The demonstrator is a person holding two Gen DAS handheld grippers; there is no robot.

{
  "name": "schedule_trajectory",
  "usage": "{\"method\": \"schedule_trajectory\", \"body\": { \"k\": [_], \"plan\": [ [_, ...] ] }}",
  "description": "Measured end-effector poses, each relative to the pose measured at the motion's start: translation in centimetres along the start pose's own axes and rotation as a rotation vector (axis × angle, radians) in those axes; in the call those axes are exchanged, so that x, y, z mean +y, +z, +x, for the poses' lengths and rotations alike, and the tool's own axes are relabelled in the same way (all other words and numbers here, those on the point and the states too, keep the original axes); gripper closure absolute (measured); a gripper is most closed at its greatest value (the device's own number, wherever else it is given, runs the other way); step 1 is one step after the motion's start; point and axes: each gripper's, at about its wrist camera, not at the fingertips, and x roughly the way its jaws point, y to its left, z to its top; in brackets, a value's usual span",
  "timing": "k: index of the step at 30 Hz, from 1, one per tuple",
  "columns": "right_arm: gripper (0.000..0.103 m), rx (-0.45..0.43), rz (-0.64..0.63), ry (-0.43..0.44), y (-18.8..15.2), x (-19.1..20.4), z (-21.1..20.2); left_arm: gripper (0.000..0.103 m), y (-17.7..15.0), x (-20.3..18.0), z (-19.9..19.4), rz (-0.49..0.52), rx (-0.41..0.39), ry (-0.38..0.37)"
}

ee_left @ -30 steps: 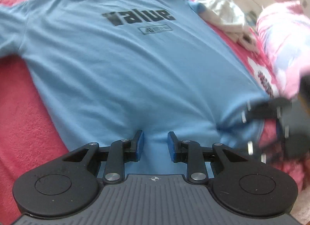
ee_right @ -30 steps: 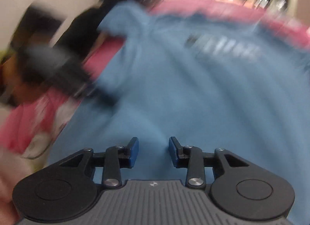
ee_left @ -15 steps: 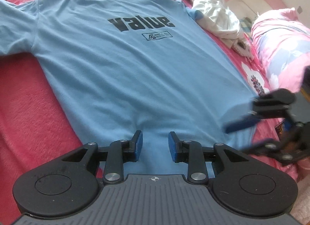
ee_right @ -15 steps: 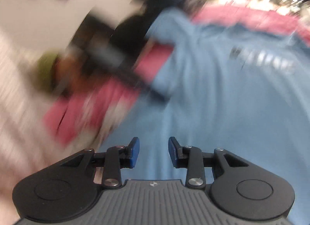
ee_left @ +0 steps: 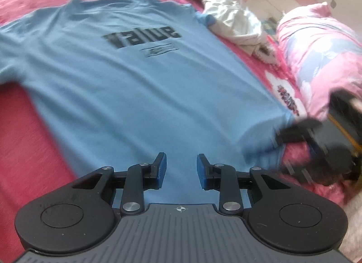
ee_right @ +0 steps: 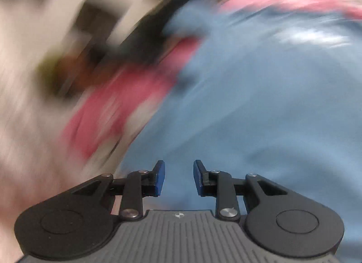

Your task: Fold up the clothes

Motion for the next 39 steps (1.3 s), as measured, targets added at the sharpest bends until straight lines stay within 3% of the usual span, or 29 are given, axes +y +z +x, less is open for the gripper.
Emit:
{"method": "schedule_trajectory", "body": {
  "k": [2, 3, 6, 10, 11, 13, 17, 20, 23, 25, 28, 32, 35, 39],
  "plan": [
    [0.072, -0.015, 0.023, -0.164, 0.5, -1.9, 0.3, 0.074, 0.3, -0.1, 1.1, -0.013, 0.028, -0.008],
    [0.074, 0.006, 0.008, -0.196, -0.3, -2.0, 0.2, 0.074, 0.1, 0.0, 1.4, -0.025, 0.048, -0.003],
    [0.078, 0.048, 0.010, -0.217, -3.8, -1.9, -2.3, 0.074, -1.2, 0.8, 0.0, -0.044, 0.077, 0.010],
    [0.078, 0.159, 0.119, -0.241, -7.7, -2.0, -7.3, 0.074, -2.2, 2.3, -2.3, -0.083, 0.089, 0.041],
    [0.077, 0.174, 0.129, -0.258, -7.3, -2.0, -8.1, 0.074, -1.9, 2.3, -2.4, -0.077, 0.075, 0.033],
    [0.075, 0.101, 0.098, -0.306, -5.1, -1.8, -8.7, 0.074, -0.9, 2.2, -2.1, -0.066, 0.047, 0.012],
    [0.075, -0.002, 0.007, -0.426, -0.4, -2.6, -5.9, 0.073, 1.1, 0.0, 0.8, -0.045, 0.039, -0.084],
    [0.078, 0.107, 0.006, -0.520, -1.7, -4.3, -3.3, 0.073, 0.5, -1.8, 1.6, 0.035, 0.063, -0.132],
    [0.078, 0.098, 0.183, -0.567, -6.0, -6.0, -7.0, 0.073, -0.8, -1.6, 1.7, 0.051, 0.090, -0.168],
    [0.078, 0.140, 0.318, -0.656, -7.7, -6.7, -10.2, 0.072, -0.9, -1.1, 1.9, 0.043, 0.096, -0.197],
    [0.075, 0.133, 0.420, -0.764, -8.3, -6.1, -13.3, 0.072, 0.4, -0.5, 2.9, 0.030, 0.088, -0.250],
    [0.074, -0.101, 0.477, -0.830, -4.4, -3.4, -11.6, 0.072, 2.7, -0.1, 4.3, 0.041, 0.058, -0.309],
    [0.072, -0.225, 0.512, -0.885, -1.0, -2.0, -8.2, 0.071, 4.0, 0.7, 5.0, 0.042, 0.024, -0.294],
    [0.072, -0.138, 0.461, -0.921, 2.9, -0.1, -5.1, 0.069, 5.0, 3.0, 4.7, 0.025, -0.030, -0.268]
  ]
}}
